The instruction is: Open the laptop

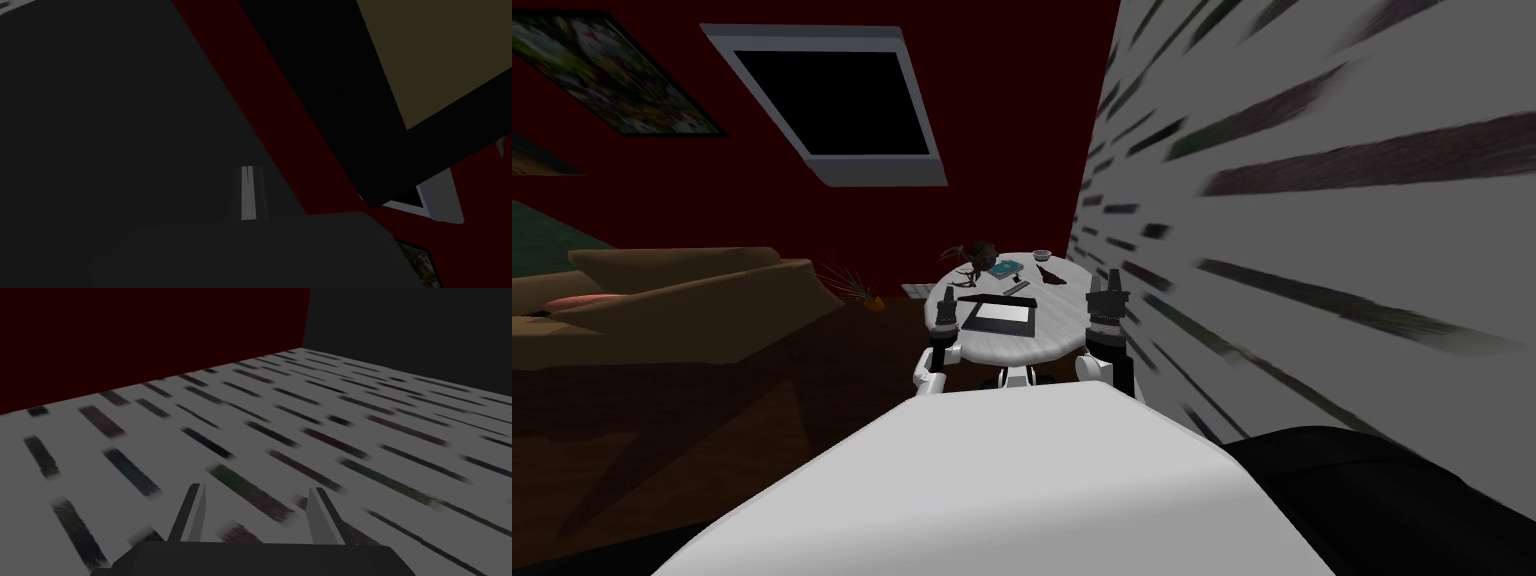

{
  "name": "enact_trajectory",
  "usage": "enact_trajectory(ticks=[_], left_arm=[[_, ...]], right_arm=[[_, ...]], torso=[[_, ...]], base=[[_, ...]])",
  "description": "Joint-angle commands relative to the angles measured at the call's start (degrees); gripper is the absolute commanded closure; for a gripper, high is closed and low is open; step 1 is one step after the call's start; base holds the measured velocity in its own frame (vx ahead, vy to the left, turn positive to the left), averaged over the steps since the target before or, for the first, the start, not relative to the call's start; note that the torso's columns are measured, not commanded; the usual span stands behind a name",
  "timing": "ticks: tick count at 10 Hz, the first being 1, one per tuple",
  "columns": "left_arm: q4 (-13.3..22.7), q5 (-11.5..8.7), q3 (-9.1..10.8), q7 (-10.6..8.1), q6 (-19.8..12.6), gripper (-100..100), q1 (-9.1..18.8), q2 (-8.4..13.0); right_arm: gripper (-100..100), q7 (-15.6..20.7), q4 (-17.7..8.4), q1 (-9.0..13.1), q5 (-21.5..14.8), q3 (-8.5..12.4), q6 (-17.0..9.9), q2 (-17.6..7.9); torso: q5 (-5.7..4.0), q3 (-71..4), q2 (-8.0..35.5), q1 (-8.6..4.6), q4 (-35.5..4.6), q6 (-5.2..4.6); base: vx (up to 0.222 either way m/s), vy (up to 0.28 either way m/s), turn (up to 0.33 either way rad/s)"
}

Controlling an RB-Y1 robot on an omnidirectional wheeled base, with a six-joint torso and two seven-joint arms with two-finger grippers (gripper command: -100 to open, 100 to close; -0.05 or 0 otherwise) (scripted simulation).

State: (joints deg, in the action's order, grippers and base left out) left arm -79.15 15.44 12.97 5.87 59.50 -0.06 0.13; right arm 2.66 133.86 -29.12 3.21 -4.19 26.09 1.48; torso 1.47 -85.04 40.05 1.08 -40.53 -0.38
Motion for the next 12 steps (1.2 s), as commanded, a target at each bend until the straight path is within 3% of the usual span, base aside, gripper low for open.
enact_trajectory(ticks=[1, 5, 6, 9, 12], left_arm=[[1.75, 0.09, 0.01, 0.00, 1.31, 100, -2.51, -0.38], [1.70, 0.09, 0.01, 0.00, 1.31, 100, -2.51, -0.38], [-2.58, 0.23, 0.03, -0.35, -1.97, -100, -0.15, 0.68], [-3.95, 0.58, -0.13, -0.69, -5.84, -100, 2.40, 1.81], [-5.33, 0.94, -0.28, -1.04, -9.72, -100, 4.95, 2.95]], right_arm=[[0, 0.00, 0.00, -0.01, 0.00, 0.01, 0.00, 0.00], [0, 0.00, 0.00, 0.00, 0.00, 0.01, 0.00, -0.01], [0, 0.00, 0.00, 0.00, 0.00, 0.01, 0.00, -0.01], [0, 0.00, 0.00, -0.01, 0.00, 0.01, 0.00, -0.01], [0, 0.00, 0.00, 0.00, 0.00, 0.00, 0.00, 0.00]], torso=[[0.05, -0.04, 0.01, 0.01, 0.01, -0.01], [0.29, 0.07, -0.03, 0.21, 0.09, -0.10], [0.26, 0.09, 0.00, 0.06, 0.11, -0.09], [-1.14, 0.06, 1.21, -0.68, -1.32, 0.21], [-1.50, 0.58, 2.39, -1.16, -1.80, 0.38]], base=[[0.031, -0.015, -0.040], [0.006, 0.000, 0.003], [-0.074, -0.020, 0.063], [-0.060, -0.026, 0.003], [-0.024, -0.014, 0.015]])
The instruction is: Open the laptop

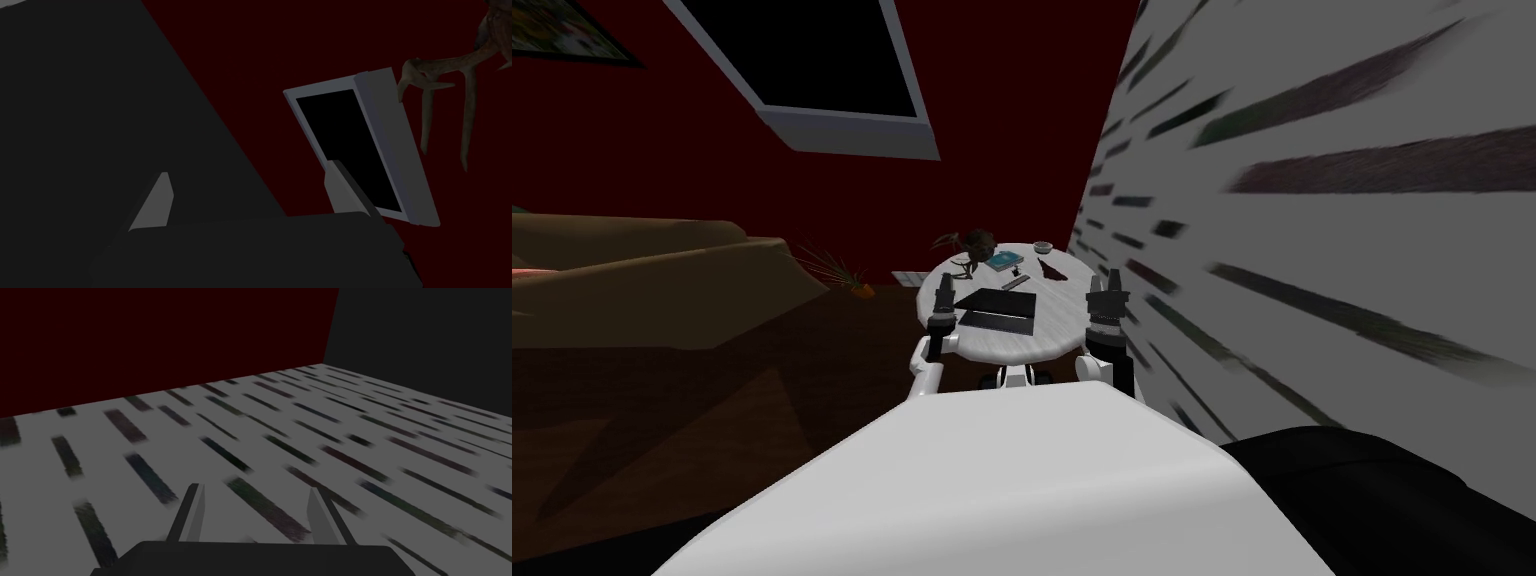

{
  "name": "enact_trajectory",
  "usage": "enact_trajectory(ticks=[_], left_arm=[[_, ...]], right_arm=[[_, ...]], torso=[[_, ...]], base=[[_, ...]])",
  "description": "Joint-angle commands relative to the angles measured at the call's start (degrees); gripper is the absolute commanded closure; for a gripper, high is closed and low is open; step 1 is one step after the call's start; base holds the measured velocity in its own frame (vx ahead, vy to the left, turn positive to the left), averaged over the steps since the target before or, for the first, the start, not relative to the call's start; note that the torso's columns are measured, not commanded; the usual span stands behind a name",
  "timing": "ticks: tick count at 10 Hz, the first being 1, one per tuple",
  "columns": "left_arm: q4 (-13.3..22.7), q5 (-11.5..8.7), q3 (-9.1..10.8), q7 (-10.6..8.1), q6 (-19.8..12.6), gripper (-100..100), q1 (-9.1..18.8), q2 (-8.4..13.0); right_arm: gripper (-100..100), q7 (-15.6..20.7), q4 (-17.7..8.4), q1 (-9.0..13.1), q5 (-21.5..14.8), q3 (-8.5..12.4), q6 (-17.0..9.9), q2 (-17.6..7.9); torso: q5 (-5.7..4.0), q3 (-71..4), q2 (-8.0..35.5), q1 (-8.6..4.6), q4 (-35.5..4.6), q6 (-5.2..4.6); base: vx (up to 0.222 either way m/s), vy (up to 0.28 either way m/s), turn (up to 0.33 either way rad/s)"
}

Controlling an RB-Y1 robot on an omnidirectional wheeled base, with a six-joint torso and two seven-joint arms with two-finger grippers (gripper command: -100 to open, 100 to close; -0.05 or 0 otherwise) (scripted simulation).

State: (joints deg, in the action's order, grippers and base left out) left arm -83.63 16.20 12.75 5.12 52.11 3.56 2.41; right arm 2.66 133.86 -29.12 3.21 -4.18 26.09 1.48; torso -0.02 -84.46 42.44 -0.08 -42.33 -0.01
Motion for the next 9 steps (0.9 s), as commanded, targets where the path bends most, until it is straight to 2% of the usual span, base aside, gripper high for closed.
enact_trajectory(ticks=[1, 2, 3, 4, 9], left_arm=[[-1.31, 0.30, -0.12, -0.40, -3.62, -100, 2.19, 1.05], [-1.76, 0.42, -0.17, -0.51, -4.91, -100, 3.04, 1.43], [-0.99, 0.34, -0.12, -0.27, -3.68, -100, 2.71, 1.12], [-1.00, 0.36, -0.12, -0.28, -3.93, 0, 2.81, 1.16], [-1.00, 0.35, -0.12, -0.27, -3.91, 0, 2.80, 1.15]], right_arm=[[0, 0.00, 0.00, 0.01, 0.00, 0.00, 0.00, 0.00], [0, 0.00, 0.00, 0.01, 0.00, 0.00, 0.00, 0.00], [0, 0.00, 0.00, 0.01, 0.00, 0.00, 0.00, 0.00], [0, 0.00, 0.00, 0.00, 0.00, 0.00, 0.00, 0.00], [0, 0.00, 0.00, 0.00, 0.00, 0.00, 0.00, 0.00]], torso=[[0.00, 0.04, 0.07, 0.00, -0.02, 0.00], [0.01, 0.00, 0.01, 0.03, 0.00, 0.00], [0.02, -0.06, -0.08, 0.07, 0.03, 0.01], [0.04, -0.15, -0.23, 0.13, 0.07, 0.01], [0.02, -0.10, -0.14, 0.07, 0.04, 0.01]], base=[[-0.049, -0.025, 0.014], [-0.055, -0.024, 0.016], [-0.026, -0.011, 0.001], [-0.007, -0.003, -0.001], [0.000, 0.000, 0.000]])
